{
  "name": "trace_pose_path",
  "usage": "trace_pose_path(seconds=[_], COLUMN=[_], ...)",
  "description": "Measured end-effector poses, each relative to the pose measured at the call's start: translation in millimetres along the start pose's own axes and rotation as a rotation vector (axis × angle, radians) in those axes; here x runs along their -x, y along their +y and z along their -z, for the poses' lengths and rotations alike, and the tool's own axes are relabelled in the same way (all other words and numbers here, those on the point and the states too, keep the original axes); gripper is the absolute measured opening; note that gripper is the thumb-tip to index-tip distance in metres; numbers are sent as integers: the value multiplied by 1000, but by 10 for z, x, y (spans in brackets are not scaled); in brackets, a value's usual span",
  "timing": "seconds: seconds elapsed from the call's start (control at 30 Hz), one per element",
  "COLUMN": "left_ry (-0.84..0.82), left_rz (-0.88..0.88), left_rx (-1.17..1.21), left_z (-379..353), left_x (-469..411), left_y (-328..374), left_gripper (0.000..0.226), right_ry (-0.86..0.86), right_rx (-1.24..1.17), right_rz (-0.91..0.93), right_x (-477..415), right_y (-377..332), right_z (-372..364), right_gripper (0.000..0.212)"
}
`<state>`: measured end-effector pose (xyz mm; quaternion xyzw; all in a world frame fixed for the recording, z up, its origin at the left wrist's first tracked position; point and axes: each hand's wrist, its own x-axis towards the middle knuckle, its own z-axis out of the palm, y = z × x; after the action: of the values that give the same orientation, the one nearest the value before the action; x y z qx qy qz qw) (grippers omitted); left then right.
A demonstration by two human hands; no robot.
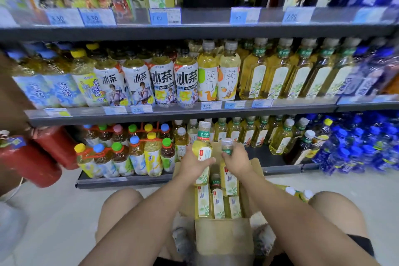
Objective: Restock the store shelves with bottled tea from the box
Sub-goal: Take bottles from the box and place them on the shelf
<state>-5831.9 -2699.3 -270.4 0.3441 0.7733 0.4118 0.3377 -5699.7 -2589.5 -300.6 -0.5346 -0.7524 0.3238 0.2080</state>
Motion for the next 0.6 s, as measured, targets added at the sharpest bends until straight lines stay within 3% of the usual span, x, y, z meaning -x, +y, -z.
trace_pose_path(seconds=[0.1,0.2,0.37,0.6], left_ry=[-7,11,40,181], left_rz=[-96,-203,-373,-626], left_rx=[26,34,24,-14], left_z=[174,363,670,1196], left_x=[118,240,346,458], left_y=[306,723,1459,2542], left_gripper=[76,73,82,68], right_ry=[77,170,285,429], right_rx=[-63,-80,-112,-123], right_rz=[148,260,393,595], right_x=[53,141,257,288], right_y=[-390,-816,-1526,-2386], right_z=[418,871,1618,2540], right_gripper=[12,25,29,31])
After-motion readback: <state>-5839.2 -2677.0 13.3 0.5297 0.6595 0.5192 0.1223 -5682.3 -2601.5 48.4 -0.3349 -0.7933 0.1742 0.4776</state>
